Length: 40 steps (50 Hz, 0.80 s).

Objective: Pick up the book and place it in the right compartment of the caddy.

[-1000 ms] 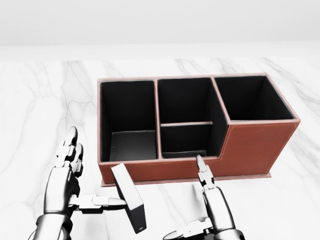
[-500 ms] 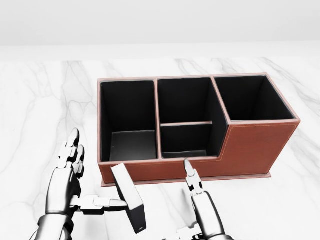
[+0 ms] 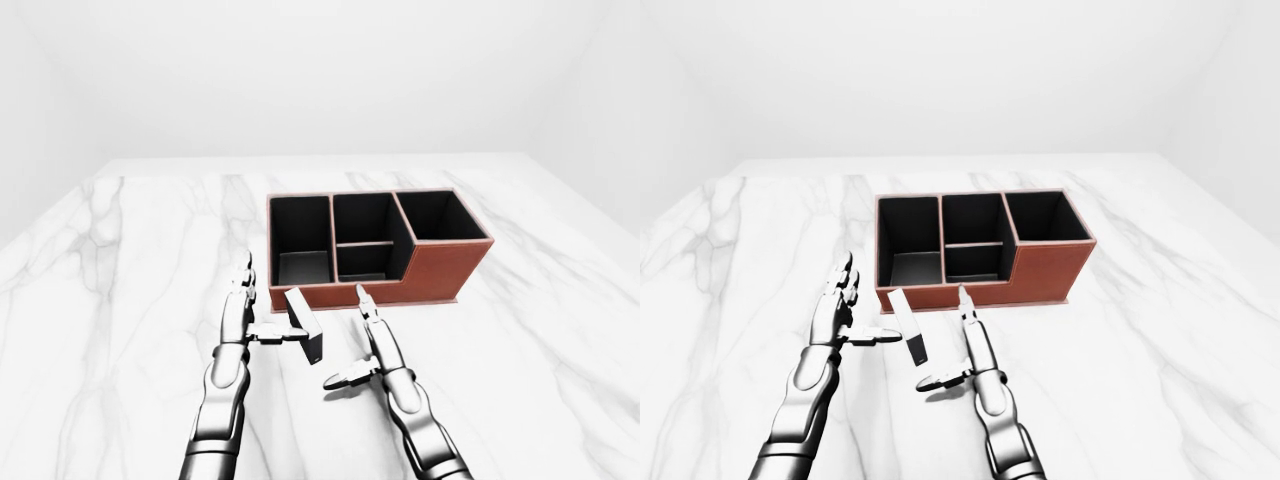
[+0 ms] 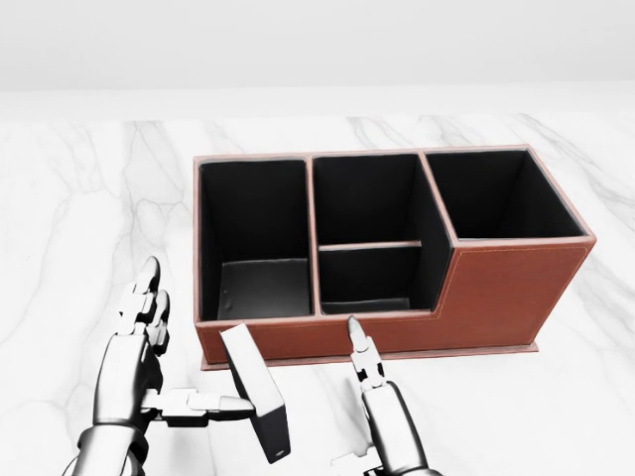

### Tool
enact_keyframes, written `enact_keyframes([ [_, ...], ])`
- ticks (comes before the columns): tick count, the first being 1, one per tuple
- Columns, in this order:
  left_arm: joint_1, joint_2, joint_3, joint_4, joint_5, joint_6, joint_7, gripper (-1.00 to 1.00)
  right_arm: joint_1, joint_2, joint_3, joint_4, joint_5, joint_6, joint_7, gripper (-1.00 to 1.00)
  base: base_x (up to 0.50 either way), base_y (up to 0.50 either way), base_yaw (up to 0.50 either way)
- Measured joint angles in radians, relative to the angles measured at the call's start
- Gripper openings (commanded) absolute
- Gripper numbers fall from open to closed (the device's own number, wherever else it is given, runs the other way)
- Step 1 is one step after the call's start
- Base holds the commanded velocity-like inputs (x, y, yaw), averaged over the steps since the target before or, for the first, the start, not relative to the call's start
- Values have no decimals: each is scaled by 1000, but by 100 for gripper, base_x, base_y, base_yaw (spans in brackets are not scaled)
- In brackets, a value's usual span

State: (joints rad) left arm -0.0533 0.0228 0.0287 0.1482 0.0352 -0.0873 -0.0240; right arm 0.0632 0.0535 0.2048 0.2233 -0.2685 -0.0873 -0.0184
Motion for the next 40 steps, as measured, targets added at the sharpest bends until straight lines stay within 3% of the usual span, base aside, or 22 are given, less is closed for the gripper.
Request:
enact_keyframes([
  [40, -3, 2, 3, 8, 4, 0, 4, 100, -11, 41, 102, 3, -45, 0, -78, 100, 0, 0, 0],
])
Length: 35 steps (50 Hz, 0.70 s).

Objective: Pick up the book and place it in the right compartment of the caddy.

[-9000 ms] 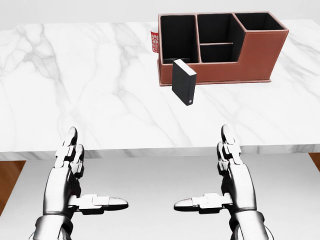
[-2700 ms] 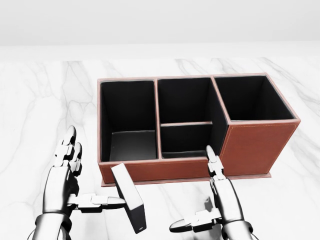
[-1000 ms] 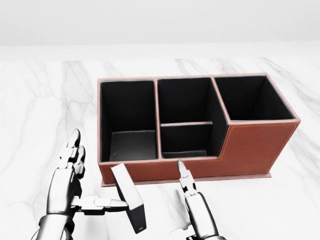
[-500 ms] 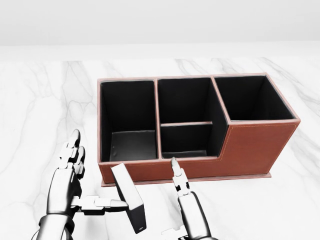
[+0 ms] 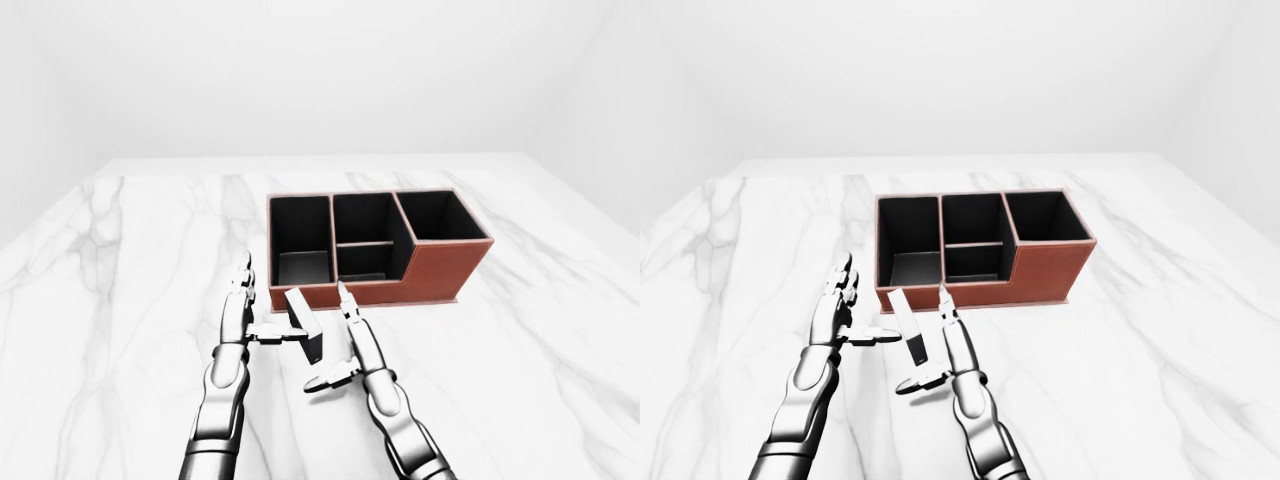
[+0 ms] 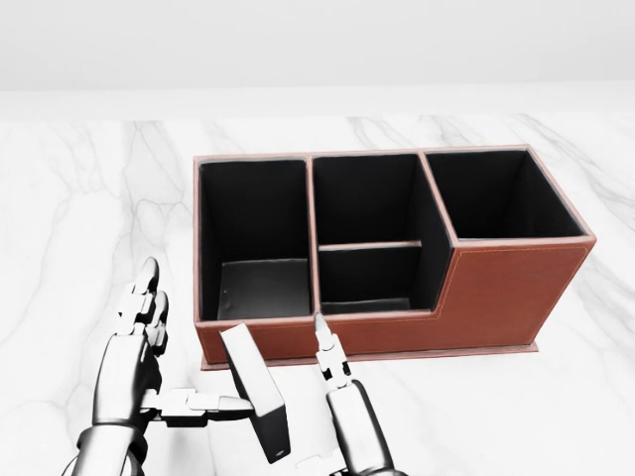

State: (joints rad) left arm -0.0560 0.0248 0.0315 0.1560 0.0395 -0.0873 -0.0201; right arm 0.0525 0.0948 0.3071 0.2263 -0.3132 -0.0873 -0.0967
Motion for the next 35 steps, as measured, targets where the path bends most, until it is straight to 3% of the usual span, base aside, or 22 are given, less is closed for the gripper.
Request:
enact_keyframes([
  [35, -5, 0, -1, 22, 2, 0, 1, 100, -116, 69, -27, 210, 0, 0, -15, 100, 0, 0, 0],
])
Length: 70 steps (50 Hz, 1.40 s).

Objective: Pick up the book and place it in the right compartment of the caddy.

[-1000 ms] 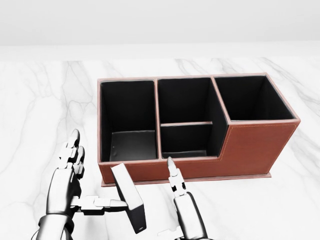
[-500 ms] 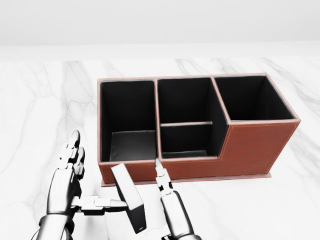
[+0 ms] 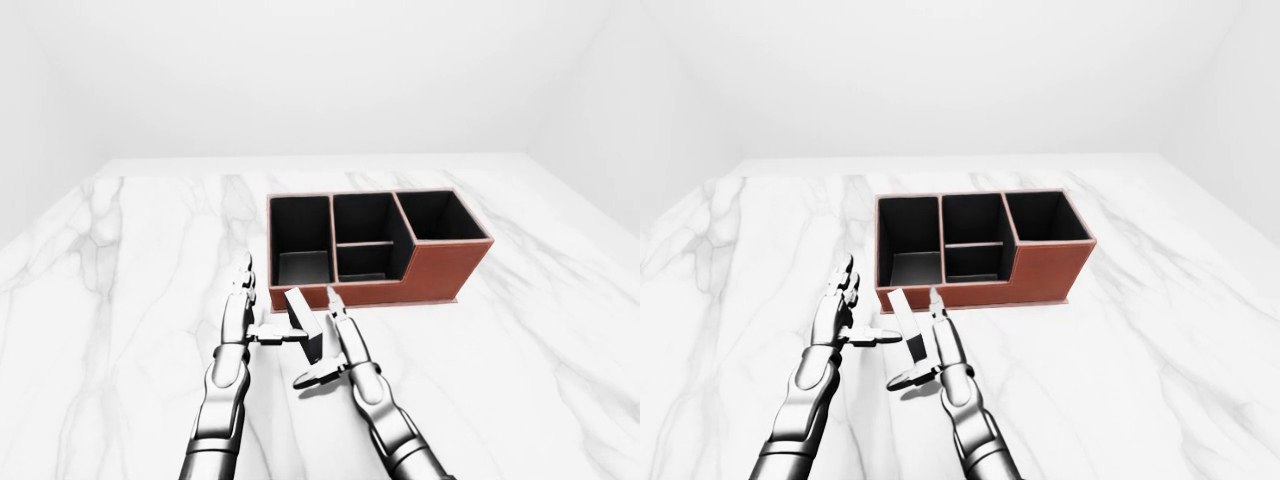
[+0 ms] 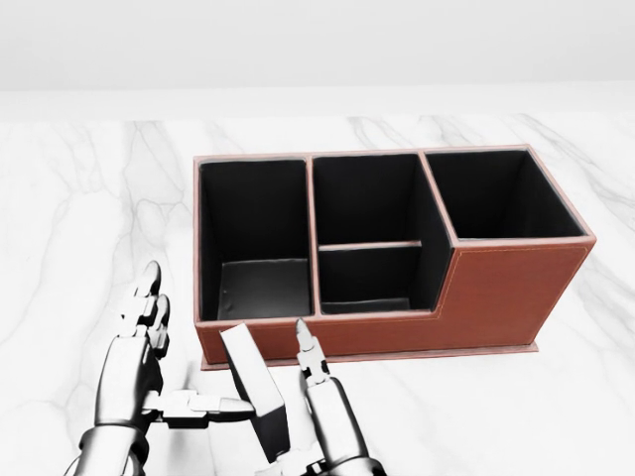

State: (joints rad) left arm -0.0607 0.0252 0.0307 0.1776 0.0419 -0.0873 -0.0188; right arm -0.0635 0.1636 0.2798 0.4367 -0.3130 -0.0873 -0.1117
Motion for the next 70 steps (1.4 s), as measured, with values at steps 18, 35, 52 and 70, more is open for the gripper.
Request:
enact_keyframes([
  [18, -1, 0, -1, 10, 2, 0, -1, 100, -26, 15, -17, 49, 7, 0, -3, -100, 0, 0, 0],
  [35, -3, 1, -1, 13, 4, 0, -1, 100, -12, 9, -21, -39, 10, 32, 12, -100, 0, 0, 0],
  [52, -4, 1, -1, 25, 12, 0, 3, 100, -59, -39, -71, -540, 172, 175, 38, -100, 0, 0, 0],
  [70, -5, 1, -1, 29, 16, 0, 6, 100, -195, -76, -161, -765, 310, 175, 17, -100, 0, 0, 0],
])
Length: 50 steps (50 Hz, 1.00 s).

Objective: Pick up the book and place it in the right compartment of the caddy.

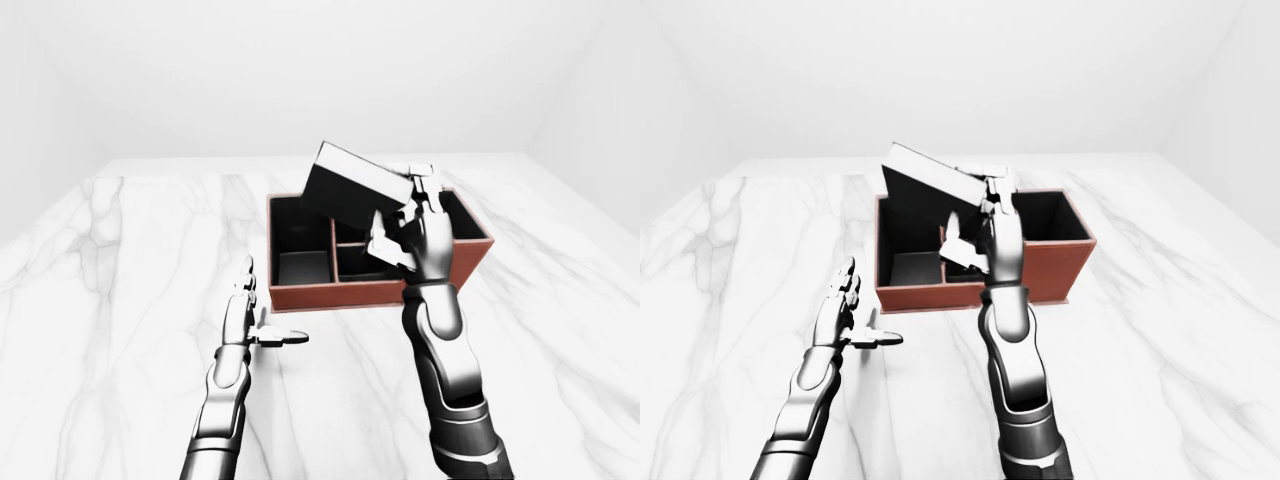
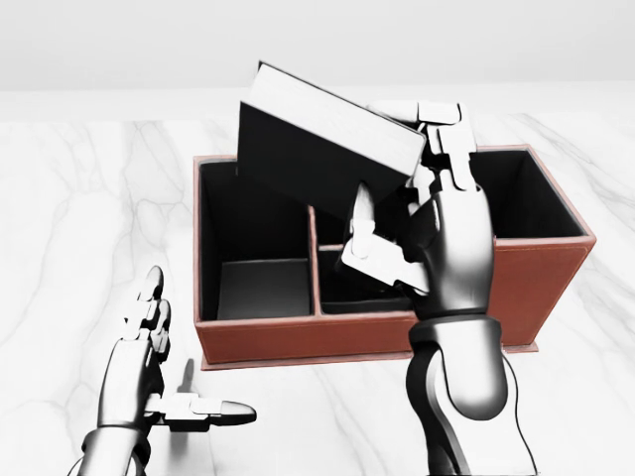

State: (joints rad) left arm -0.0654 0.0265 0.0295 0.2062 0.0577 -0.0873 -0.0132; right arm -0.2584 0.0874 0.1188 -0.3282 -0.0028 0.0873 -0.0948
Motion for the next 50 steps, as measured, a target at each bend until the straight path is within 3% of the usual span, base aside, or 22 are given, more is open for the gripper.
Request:
enact_keyframes([
  [20, -3, 1, 1, 5, -1, 0, 1, 100, -225, -134, -169, 83, 134, 0, -70, -100, 0, 0, 0],
  [50, -4, 1, 0, 14, 5, 0, 4, 100, -302, -285, -281, 397, 182, 0, -76, -100, 0, 0, 0],
])
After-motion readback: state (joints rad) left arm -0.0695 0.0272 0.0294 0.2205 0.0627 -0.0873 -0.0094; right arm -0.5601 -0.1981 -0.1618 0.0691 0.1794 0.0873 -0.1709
